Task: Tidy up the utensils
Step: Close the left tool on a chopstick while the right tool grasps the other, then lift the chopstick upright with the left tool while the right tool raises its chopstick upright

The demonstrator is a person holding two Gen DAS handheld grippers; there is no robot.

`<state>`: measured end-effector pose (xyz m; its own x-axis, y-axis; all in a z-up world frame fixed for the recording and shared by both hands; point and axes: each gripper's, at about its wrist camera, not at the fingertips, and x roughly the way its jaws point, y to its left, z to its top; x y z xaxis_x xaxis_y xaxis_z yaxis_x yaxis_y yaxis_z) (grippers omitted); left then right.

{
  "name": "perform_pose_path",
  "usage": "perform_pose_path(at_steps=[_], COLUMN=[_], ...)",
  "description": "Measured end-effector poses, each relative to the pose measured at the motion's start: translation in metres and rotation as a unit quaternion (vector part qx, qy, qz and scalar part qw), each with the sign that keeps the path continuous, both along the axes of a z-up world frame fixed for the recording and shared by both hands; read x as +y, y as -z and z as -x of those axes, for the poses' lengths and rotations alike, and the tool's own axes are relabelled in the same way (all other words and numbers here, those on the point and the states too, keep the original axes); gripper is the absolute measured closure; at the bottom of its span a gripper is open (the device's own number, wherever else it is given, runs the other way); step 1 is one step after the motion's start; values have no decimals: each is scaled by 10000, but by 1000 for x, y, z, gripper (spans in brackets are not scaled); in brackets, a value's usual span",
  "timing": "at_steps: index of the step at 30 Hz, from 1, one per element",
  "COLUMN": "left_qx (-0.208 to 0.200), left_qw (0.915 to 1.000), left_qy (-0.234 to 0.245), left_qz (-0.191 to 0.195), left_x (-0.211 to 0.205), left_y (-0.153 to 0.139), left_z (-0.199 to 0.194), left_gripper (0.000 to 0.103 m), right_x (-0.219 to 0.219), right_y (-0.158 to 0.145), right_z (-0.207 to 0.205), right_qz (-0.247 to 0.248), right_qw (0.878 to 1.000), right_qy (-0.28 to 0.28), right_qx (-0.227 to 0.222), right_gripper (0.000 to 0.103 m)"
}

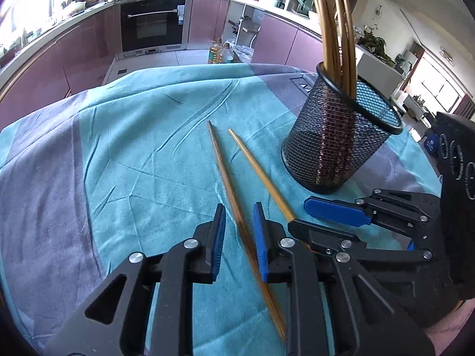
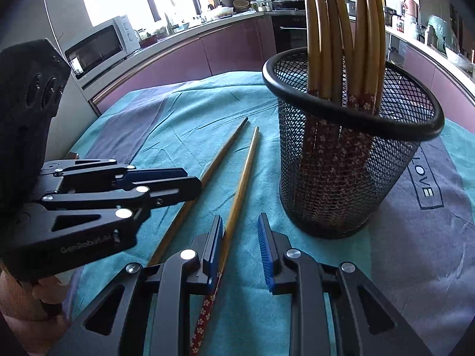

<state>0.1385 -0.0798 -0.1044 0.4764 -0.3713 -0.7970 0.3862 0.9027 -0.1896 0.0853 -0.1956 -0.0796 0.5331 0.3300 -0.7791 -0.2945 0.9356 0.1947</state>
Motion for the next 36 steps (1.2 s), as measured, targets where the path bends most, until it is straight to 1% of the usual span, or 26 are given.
perform_pose_path(at_steps=[3, 7, 8, 12, 15, 19, 23, 26, 30, 32, 36], left_qx=[70, 33, 39, 11, -45, -3, -3, 32, 59, 41, 44], left_qw=[10000, 9999, 9999, 9999, 9998, 9998, 9997, 9997, 9999, 9999, 9998], left_qy=[-7, -9, -18, -124, -162, -177, -223, -217, -120, -73, 23], left_qz=[-38, -105, -101, -102, -142, -62, -74, -52, -42, -97, -191], left_x=[-3, -7, -8, -9, -12, -12, -9, -6, -7, -7, -8], left_y=[5, 7, 7, 8, 9, 10, 9, 9, 9, 8, 9], left_z=[-3, -4, -4, -4, 2, 10, 16, 20, 28, 31, 32], left_gripper=[86, 87, 89, 92, 93, 94, 95, 95, 95, 95, 95], right_x=[1, 4, 4, 3, -1, -9, -18, -18, -11, -8, -6], right_y=[0, 0, 0, 0, 1, 1, -4, -7, -8, -6, -2], right_z=[-2, -5, -6, -8, -7, -5, 4, 7, 12, 11, 9], right_qz=[15, 27, 30, -2, -118, -312, -501, -606, -528, -443, -360], right_qw=[10000, 10000, 10000, 10000, 9999, 9994, 9986, 9981, 9985, 9988, 9991], right_qy=[11, 29, 34, 65, 66, 173, 183, 49, -147, -217, -191], right_qx=[-13, -41, -48, -52, -12, 17, -47, -26, 7, 52, 105], right_gripper=[80, 80, 80, 85, 93, 96, 98, 98, 98, 98, 95])
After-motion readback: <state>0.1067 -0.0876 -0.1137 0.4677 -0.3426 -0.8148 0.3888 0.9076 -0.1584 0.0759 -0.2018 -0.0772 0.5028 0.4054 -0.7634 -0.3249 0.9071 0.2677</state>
